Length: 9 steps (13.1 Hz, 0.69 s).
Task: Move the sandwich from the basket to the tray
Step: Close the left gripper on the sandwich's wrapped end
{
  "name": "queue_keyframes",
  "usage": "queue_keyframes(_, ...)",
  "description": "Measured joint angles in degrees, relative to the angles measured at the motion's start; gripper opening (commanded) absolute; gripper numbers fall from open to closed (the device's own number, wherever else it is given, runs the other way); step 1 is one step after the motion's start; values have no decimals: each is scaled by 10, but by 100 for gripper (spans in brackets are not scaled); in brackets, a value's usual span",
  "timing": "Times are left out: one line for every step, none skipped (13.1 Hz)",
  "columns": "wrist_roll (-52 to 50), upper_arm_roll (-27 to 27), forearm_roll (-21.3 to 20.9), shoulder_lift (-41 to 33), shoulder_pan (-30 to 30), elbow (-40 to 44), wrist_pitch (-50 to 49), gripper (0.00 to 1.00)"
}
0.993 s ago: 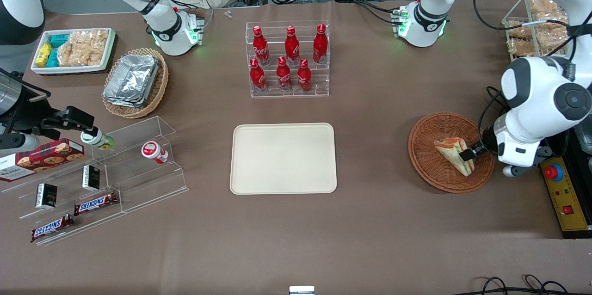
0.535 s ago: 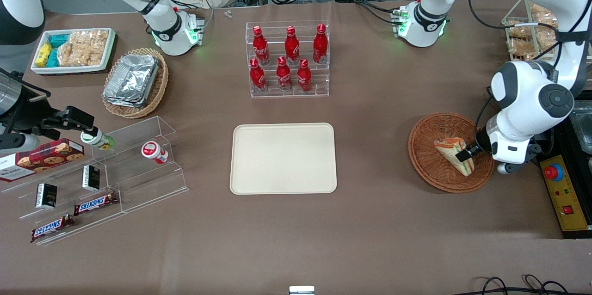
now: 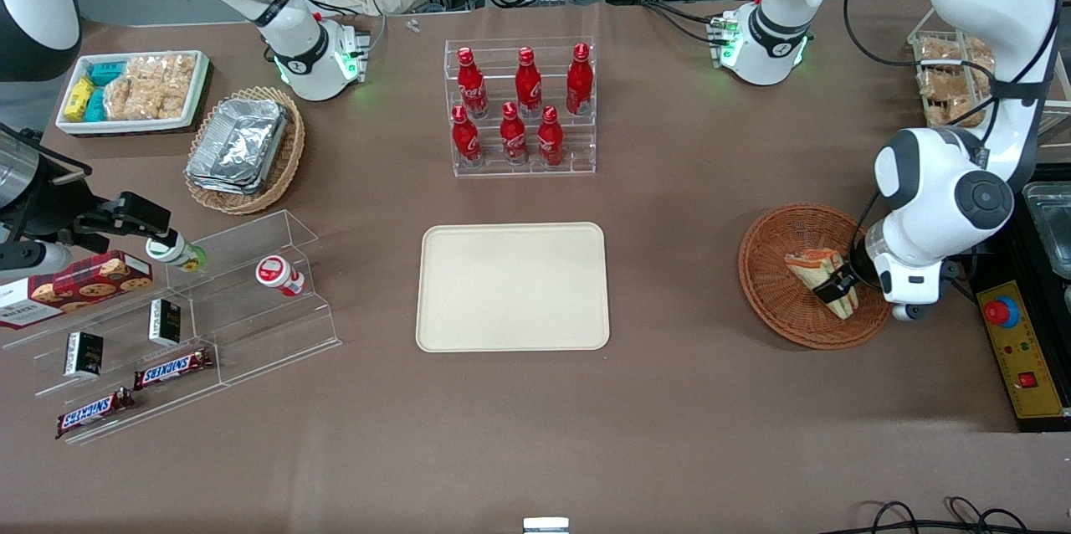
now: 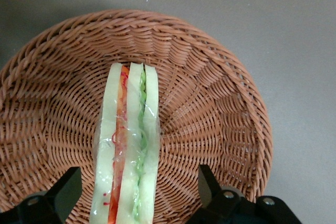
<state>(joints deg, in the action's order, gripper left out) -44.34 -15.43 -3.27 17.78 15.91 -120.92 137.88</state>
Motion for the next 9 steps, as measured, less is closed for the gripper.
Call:
queue_keyframes(-8,0,0,3,0,0,0,99)
queue_keyframes(-13,0,0,5,0,0,0,99)
queue_keyframes(-15,0,0,8,0,-1,0,99)
queue_keyframes(-17,0,0,12,0,-2,0,98)
queue_keyframes(-19,0,0,15,0,-2,0,85)
queue_keyframes(-24,0,0,19,0,-2,1,51)
queue_keyframes(-28,0,0,22,0,-2,3,22)
queue_keyframes(-30,0,0,23,0,-2,4,3)
queue_keyframes(-31,0,0,23,0,-2,4,0)
